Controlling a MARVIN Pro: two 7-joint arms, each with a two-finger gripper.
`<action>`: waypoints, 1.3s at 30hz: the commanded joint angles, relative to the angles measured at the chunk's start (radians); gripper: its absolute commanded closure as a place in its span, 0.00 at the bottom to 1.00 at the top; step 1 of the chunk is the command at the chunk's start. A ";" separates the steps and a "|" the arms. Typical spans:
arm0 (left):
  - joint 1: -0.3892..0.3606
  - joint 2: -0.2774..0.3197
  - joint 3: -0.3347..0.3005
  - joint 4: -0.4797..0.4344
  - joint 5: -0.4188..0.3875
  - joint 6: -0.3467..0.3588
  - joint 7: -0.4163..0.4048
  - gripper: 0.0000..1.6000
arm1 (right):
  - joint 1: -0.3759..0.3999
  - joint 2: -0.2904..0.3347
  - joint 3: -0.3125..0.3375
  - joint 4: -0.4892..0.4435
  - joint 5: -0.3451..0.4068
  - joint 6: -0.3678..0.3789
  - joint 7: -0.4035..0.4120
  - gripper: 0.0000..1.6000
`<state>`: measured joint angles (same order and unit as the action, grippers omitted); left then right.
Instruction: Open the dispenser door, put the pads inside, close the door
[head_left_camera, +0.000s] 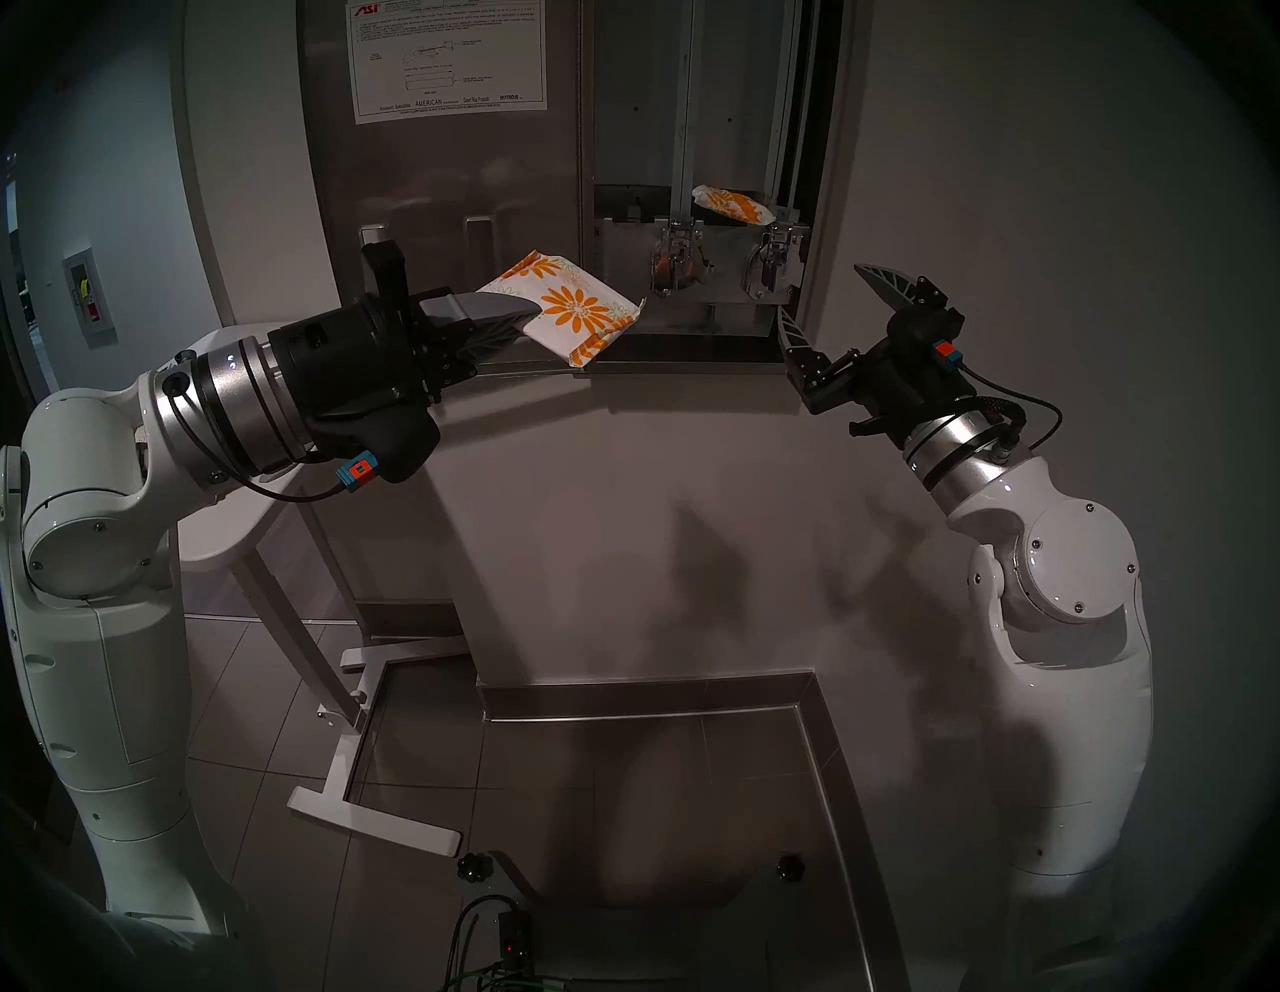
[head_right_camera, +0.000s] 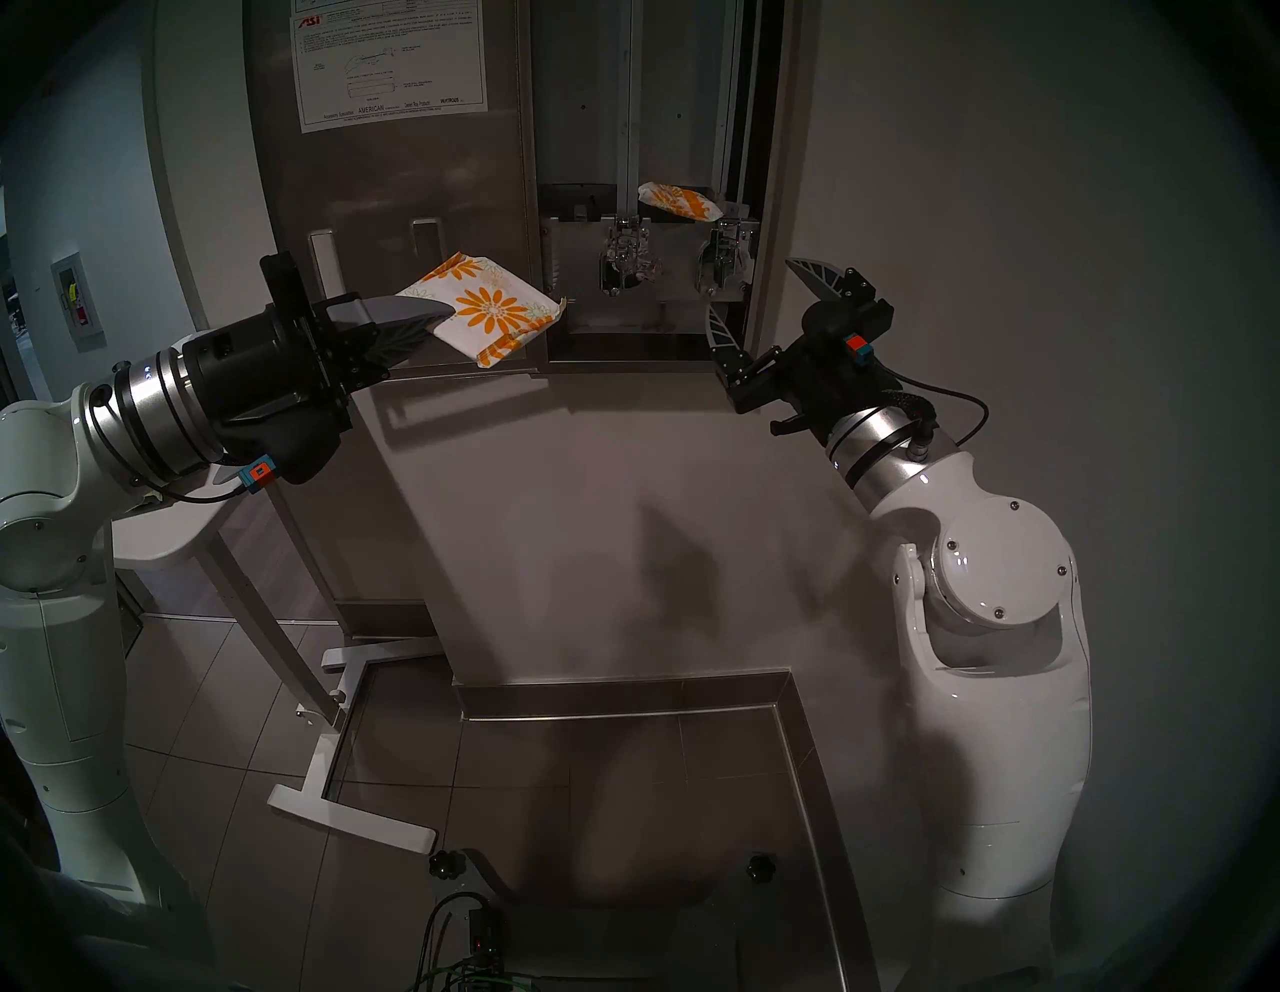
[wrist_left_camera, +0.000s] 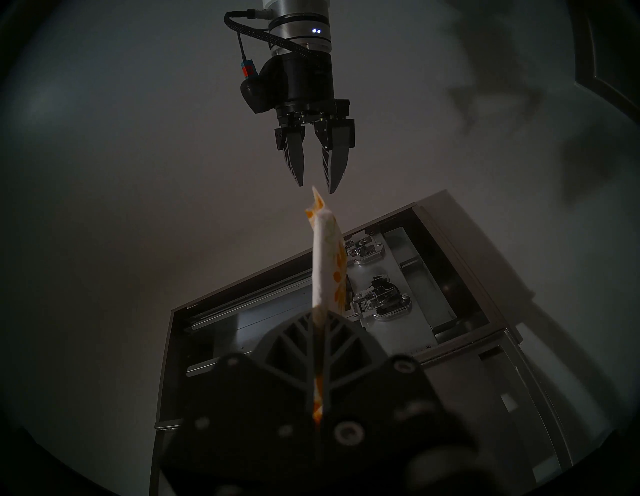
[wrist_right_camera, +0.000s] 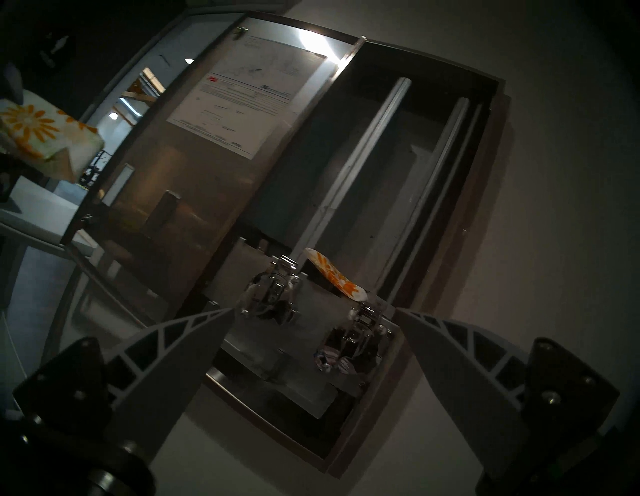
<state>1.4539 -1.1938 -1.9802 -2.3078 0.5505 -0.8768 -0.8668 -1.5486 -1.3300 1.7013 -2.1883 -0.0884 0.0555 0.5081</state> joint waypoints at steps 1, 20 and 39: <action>-0.009 0.001 -0.003 -0.005 0.004 0.001 0.001 1.00 | 0.045 0.080 0.005 0.013 0.005 -0.058 0.081 0.00; -0.009 0.000 -0.003 -0.005 0.004 0.001 0.000 1.00 | 0.181 0.143 -0.066 0.096 -0.056 -0.355 0.184 0.00; -0.010 -0.001 -0.003 -0.005 0.004 0.000 0.000 1.00 | 0.236 0.121 -0.153 0.116 -0.177 -0.550 0.160 0.00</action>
<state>1.4531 -1.1975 -1.9817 -2.3101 0.5523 -0.8745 -0.8676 -1.3455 -1.1959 1.5670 -2.0535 -0.2503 -0.4787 0.6780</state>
